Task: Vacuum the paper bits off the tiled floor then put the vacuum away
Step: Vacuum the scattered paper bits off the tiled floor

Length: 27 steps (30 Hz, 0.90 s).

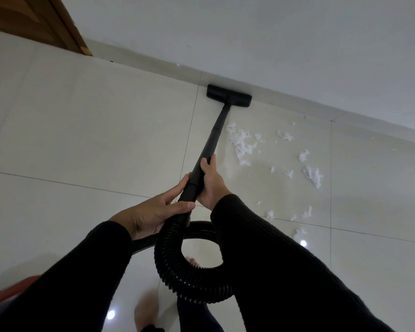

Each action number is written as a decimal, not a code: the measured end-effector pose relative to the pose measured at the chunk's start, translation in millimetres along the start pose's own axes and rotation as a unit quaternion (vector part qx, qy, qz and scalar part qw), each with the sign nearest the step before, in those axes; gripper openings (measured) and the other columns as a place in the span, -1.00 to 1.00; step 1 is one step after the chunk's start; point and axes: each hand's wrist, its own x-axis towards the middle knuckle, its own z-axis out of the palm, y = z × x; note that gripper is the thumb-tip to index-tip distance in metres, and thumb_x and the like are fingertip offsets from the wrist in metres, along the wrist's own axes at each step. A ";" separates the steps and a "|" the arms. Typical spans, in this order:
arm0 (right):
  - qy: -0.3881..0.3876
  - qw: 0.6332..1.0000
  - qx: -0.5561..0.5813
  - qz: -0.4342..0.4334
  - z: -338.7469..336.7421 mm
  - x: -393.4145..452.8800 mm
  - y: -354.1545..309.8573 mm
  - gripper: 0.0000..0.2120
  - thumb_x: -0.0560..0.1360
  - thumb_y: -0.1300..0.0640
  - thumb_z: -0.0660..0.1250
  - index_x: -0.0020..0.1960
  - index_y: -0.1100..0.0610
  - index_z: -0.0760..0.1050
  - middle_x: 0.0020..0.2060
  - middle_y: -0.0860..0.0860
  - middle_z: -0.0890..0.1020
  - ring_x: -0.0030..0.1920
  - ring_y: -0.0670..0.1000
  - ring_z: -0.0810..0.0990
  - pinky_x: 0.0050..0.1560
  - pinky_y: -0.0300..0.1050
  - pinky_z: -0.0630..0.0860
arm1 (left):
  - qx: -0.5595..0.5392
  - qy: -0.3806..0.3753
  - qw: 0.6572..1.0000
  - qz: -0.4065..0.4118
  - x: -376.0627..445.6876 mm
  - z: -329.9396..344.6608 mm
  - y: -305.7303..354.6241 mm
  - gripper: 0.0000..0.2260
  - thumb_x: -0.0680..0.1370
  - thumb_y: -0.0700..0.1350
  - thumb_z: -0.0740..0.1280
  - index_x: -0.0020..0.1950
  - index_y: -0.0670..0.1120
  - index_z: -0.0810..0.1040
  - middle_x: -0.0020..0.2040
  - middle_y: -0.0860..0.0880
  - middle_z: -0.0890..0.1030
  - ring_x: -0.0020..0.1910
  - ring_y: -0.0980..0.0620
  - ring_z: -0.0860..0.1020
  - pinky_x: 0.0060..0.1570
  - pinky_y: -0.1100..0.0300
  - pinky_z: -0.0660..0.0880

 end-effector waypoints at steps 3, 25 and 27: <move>-0.009 1.000 0.002 0.006 -6.9 -1.8 -2.6 -0.51 0.66 0.07 0.12 0.52 -0.23 0.08 -0.10 -0.05 0.41 -0.27 -0.04 0.45 -0.25 -0.11 0.54 | -0.005 0.000 1.000 -0.002 1.1 6.4 1.5 -0.29 0.36 -0.08 0.39 0.35 0.41 0.14 -0.34 -0.02 0.56 -0.32 0.09 0.56 -0.28 0.26 0.53; 0.009 0.999 -0.034 -0.005 -32.8 -56.1 21.3 -0.42 0.63 0.09 0.19 0.52 -0.28 0.02 -0.06 -0.06 0.40 -0.22 -0.04 0.47 -0.18 -0.07 0.54 | 0.026 -0.009 1.000 -0.010 -32.6 43.1 -34.2 -0.33 0.51 -0.16 0.34 0.45 0.32 0.12 -0.33 -0.07 0.57 -0.32 0.06 0.55 -0.25 0.25 0.54; 0.010 0.999 -0.034 -0.010 -34.0 -64.0 27.1 -0.41 0.64 0.09 0.18 0.52 -0.28 0.01 -0.05 -0.05 0.40 -0.23 -0.04 0.47 -0.19 -0.08 0.54 | 0.028 -0.012 0.999 -0.010 -39.4 44.7 -40.6 -0.33 0.50 -0.15 0.35 0.45 0.32 0.13 -0.33 -0.06 0.57 -0.31 0.05 0.55 -0.25 0.25 0.54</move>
